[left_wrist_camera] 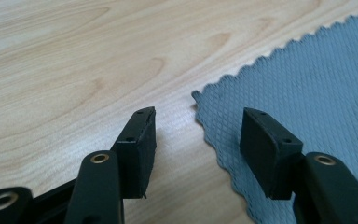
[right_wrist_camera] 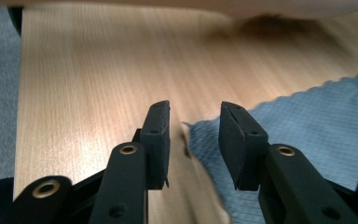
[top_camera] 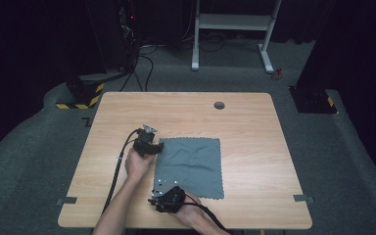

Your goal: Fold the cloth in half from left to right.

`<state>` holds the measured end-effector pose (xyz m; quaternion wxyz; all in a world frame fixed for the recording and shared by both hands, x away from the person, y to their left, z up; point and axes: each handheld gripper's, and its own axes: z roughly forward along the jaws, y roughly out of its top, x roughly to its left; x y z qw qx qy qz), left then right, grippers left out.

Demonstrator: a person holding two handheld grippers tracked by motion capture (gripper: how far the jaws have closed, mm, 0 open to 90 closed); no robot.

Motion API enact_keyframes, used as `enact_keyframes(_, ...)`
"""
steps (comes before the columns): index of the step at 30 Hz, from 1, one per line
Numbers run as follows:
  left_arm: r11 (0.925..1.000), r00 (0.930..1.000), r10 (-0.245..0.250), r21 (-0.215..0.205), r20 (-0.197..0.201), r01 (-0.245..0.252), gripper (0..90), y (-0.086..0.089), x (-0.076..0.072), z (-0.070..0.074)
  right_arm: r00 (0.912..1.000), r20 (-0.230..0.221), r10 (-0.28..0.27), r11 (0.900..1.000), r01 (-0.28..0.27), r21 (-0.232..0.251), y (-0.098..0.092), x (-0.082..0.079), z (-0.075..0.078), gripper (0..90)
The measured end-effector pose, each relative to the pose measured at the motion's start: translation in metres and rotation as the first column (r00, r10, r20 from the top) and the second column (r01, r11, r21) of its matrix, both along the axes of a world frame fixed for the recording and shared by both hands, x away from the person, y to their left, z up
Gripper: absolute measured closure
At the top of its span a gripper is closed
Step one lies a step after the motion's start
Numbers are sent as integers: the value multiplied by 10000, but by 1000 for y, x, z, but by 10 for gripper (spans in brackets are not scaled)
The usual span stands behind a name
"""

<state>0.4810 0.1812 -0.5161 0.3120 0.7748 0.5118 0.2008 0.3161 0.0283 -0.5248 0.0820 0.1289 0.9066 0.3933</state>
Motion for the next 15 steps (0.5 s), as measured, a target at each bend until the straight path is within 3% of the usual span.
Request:
enact_keyframes(9,9999,9999,107,86,-127,-106,507,-4,10,2,9995,52,-308,9995,307,60,-4,2,0,704)
enact_keyframes(15,9999,9999,-99,-58,18,99,674,-7,11,1,9987,380,-331,9992,340,-232,-1,-2,1,841)
